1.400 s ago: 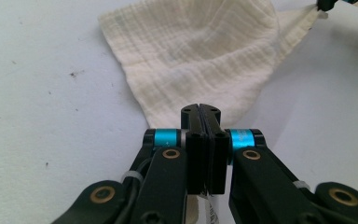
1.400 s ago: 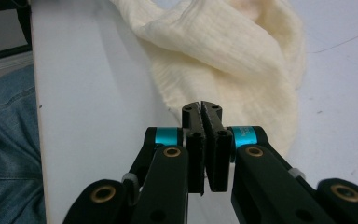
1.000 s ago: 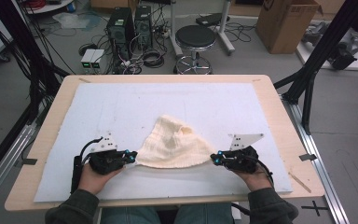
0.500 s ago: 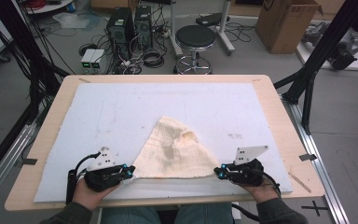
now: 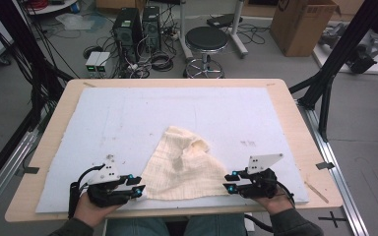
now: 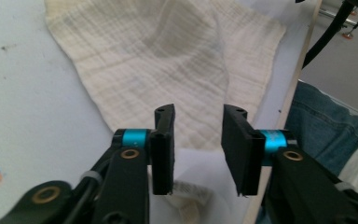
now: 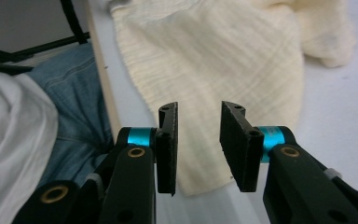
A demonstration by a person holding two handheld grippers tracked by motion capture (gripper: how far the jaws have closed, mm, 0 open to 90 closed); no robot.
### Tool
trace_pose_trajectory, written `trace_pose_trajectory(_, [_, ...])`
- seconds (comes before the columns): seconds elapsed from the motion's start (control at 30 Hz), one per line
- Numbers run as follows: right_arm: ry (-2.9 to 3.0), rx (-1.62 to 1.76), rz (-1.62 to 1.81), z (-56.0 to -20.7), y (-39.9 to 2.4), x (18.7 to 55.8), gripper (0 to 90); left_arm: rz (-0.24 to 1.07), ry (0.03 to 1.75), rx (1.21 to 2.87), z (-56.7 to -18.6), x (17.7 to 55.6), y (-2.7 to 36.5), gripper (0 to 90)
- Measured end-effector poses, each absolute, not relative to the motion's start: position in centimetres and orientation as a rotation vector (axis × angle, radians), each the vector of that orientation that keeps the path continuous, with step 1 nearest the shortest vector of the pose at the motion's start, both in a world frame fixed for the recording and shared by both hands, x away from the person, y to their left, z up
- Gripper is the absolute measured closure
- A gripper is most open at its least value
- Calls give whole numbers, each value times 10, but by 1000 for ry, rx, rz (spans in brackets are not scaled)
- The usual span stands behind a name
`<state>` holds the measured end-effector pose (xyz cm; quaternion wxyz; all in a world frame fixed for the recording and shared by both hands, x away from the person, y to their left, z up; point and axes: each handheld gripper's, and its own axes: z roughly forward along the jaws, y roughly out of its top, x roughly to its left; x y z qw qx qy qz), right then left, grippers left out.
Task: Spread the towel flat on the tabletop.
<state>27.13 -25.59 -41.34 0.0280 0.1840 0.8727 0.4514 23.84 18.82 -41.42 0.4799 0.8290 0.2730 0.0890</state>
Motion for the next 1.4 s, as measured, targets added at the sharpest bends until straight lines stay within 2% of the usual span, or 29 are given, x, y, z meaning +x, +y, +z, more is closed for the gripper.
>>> trace_pose_trajectory(0.23, [2641, 649, 1328, -414, -250, 300, 630, 240, 678, 2000, -411, 275, 175, 512])
trace_pose_trajectory(0.47, [2649, 670, 1315, -420, -236, 329, 604, 228, 696, 2057, -415, 322, 150, 545])
trace_pose_trajectory(0.63, [2670, 656, 1308, -426, -230, 342, 590, 223, 740, 2084, -419, 352, 134, 531])
trace_pose_trajectory(0.83, [2740, 656, 1269, -433, -226, 348, 611, 188, 805, 2153, -432, 361, 134, 516])
trace_pose_trajectory(0.93, [2768, 631, 1243, -434, -225, 347, 649, 211, 792, 2173, -430, 357, 131, 542])
trace_pose_trajectory(1.07, [2783, 610, 1258, -432, -227, 343, 777, 227, 787, 2226, -434, 353, 132, 577])
trace_pose_trajectory(1.13, [2787, 611, 1266, -431, -229, 341, 813, 228, 791, 2219, -434, 351, 135, 597])
trace_pose_trajectory(1.4, [2744, 570, 1276, -418, -239, 318, 829, 322, 781, 2218, -436, 342, 140, 775])
